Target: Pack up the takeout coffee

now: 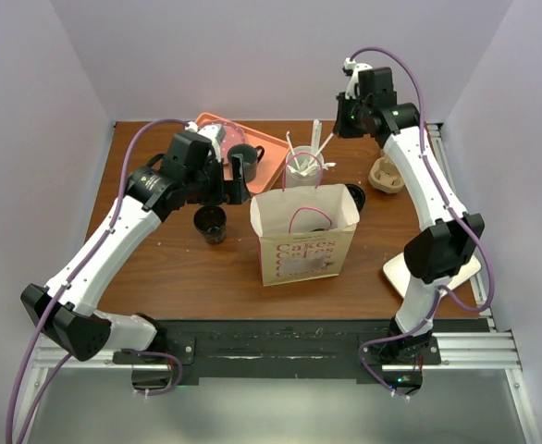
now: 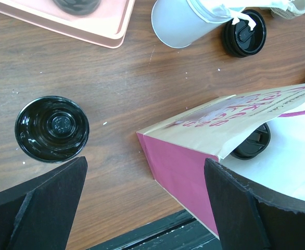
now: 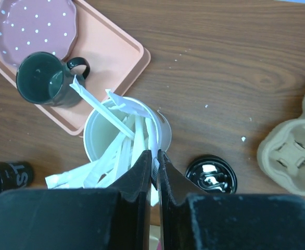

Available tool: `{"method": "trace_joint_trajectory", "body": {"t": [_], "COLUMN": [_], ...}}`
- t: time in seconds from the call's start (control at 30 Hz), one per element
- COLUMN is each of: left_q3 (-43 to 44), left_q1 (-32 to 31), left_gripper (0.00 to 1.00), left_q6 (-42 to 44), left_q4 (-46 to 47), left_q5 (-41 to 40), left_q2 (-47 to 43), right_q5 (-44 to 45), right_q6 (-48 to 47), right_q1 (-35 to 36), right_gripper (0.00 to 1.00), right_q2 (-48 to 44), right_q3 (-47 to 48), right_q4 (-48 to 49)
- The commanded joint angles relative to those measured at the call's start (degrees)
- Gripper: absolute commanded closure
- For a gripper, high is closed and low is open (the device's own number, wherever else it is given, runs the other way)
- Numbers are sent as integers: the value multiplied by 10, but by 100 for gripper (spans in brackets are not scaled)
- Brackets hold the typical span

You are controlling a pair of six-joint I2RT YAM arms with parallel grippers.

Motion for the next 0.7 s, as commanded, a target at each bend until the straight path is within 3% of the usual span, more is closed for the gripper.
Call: {"method": "trace_joint_trajectory", "body": {"t": [0.0,0.43,0.67], "left_q3": [13,30,53], "left_q1": [2,3,3], "left_gripper": [0,0,0], "left_q6": [13,25,29], "left_q4": [8,8,-1], "left_q5": [19,30,26], "left_q2": [-8,-12,-12], "right_q5": [35,49,83], "right_q6": [-19,-15,-16], "right_q1": [0,-1,0], "right_gripper": [92,92,92], "right_q2": [-52,-133,-126], "right_q3": [52,8,123], "right_q4": [-53,-79,-140]}}
